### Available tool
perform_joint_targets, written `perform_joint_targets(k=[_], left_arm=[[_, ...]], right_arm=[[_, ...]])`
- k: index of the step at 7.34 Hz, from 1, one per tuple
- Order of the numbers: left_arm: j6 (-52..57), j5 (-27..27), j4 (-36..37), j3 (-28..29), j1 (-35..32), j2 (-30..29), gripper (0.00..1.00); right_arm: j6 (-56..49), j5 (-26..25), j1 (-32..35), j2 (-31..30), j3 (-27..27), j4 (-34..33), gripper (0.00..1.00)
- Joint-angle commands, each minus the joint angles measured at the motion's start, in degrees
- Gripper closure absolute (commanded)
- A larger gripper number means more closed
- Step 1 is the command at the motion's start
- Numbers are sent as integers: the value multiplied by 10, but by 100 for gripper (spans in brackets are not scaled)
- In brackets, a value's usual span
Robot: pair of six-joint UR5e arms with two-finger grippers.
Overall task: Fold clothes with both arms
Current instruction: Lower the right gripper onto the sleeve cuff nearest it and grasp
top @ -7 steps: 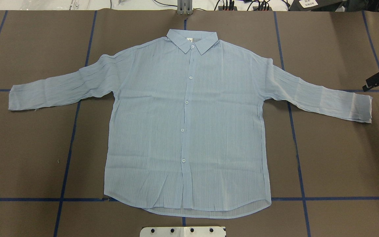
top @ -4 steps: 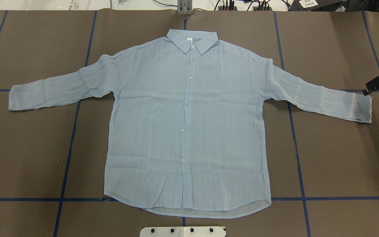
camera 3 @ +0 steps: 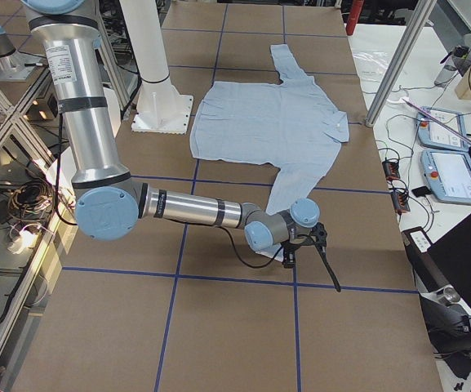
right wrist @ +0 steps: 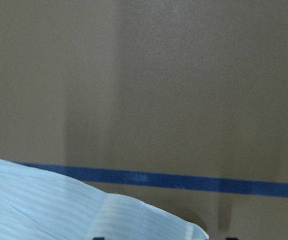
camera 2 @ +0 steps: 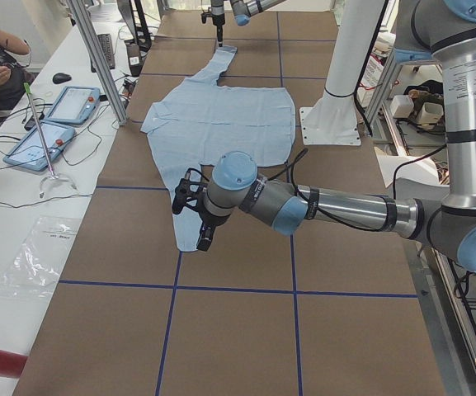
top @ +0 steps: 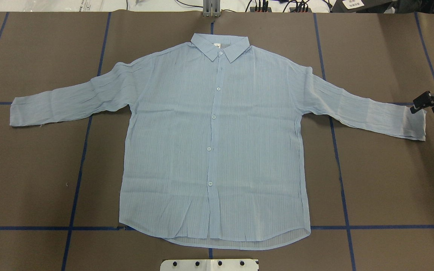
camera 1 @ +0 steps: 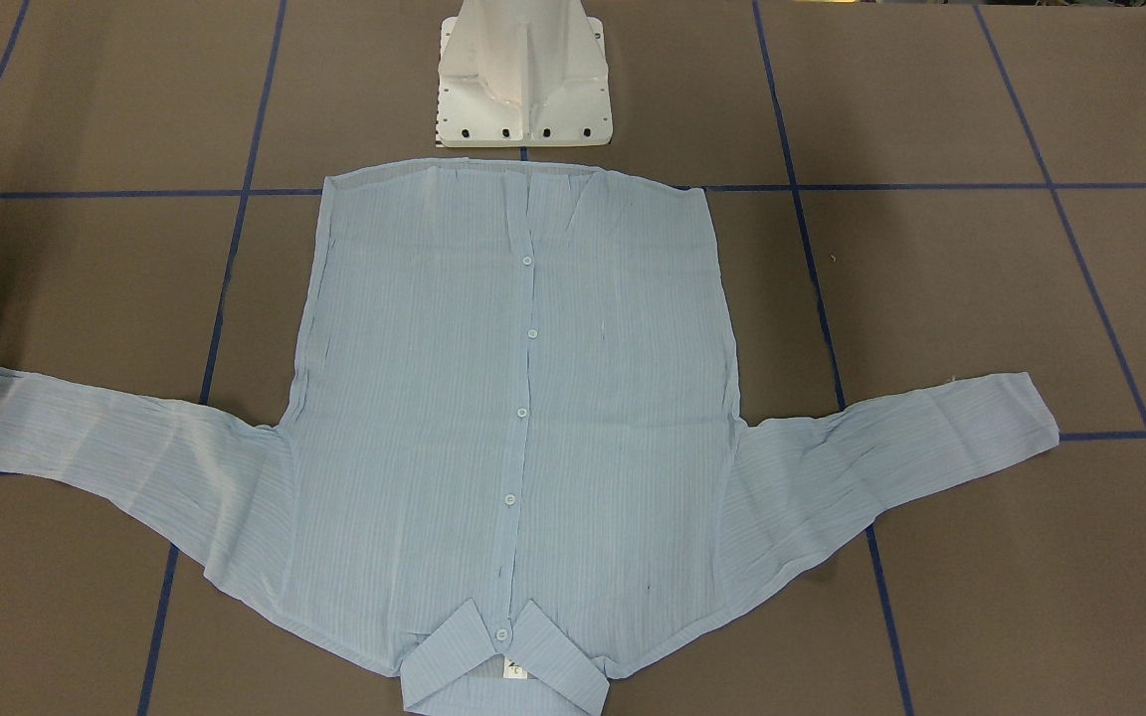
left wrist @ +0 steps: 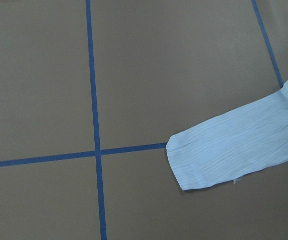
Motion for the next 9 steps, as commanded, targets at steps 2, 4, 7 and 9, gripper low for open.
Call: perform_joint_targets(k=[2, 4, 7, 9], left_arm=[[-3, 1, -1, 1, 0, 0, 0], [-4, 0, 0, 1, 0, 0, 0], [-1, 1, 0, 1, 0, -1, 0], [0, 1, -1, 1, 0, -1, 0]], right_arm=[[0, 0, -1, 0, -7, 0, 28], [0, -2, -1, 1, -8, 0, 32], [0, -4, -1, 3, -14, -1, 42], [0, -4, -1, 3, -15, -1, 51]])
